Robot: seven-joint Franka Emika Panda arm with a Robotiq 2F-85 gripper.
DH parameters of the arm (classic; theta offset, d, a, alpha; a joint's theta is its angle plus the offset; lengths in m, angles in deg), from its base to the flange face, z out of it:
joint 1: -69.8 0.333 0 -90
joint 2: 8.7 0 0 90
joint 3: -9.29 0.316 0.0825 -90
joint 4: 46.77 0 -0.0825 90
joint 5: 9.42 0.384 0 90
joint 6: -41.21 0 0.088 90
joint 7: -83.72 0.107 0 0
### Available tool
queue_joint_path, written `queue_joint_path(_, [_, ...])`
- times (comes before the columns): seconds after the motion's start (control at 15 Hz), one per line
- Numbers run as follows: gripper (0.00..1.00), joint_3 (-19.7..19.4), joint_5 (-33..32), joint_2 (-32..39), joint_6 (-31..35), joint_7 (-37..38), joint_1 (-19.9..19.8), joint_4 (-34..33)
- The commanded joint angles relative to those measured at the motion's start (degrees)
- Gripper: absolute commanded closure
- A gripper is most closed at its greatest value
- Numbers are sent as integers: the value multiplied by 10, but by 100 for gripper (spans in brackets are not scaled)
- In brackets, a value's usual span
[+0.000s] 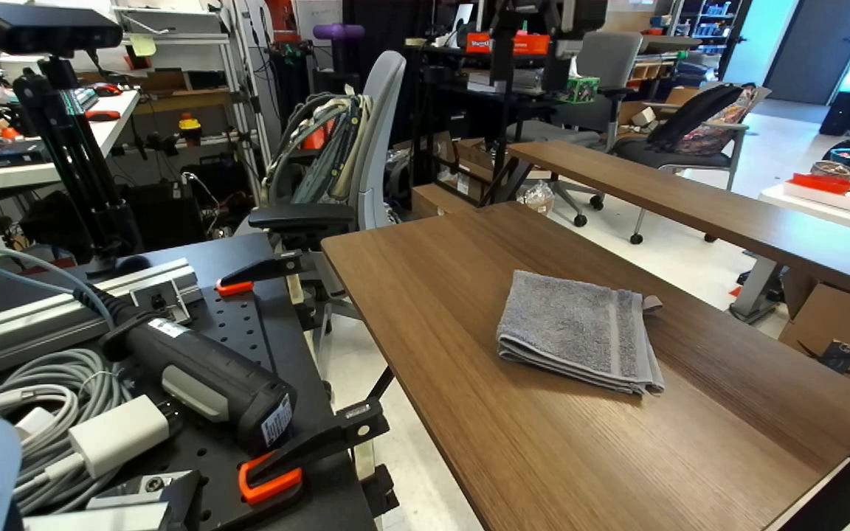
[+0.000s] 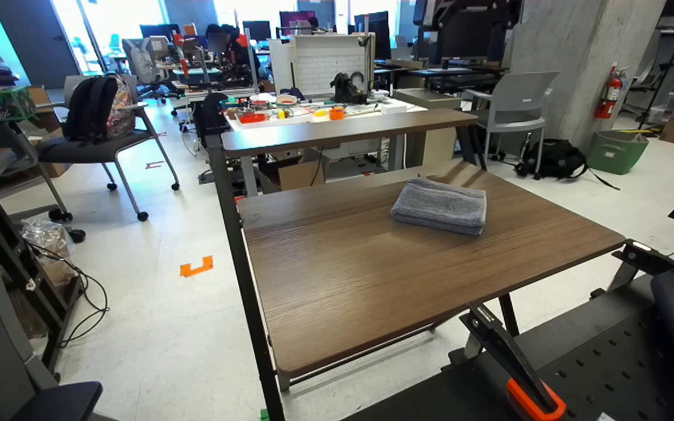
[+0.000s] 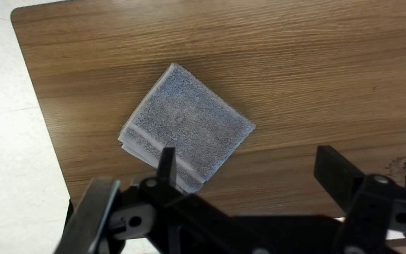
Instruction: Slide the towel to the left on the desk
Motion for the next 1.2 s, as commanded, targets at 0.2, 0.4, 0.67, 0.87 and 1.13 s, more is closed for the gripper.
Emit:
queue_joint_path(0.2, [0,-15,2,130,-19,-4,5,-106])
queue_joint_path(0.4, [0,-21,-5,174,3,0,7,-113])
queue_joint_path(0.67, [0,-29,1,224,7,-10,0,-129])
queue_joint_path(0.87, [0,-37,3,255,18,-10,-4,-146])
queue_joint_path(1.13, [0,-41,16,296,36,-8,-13,-186])
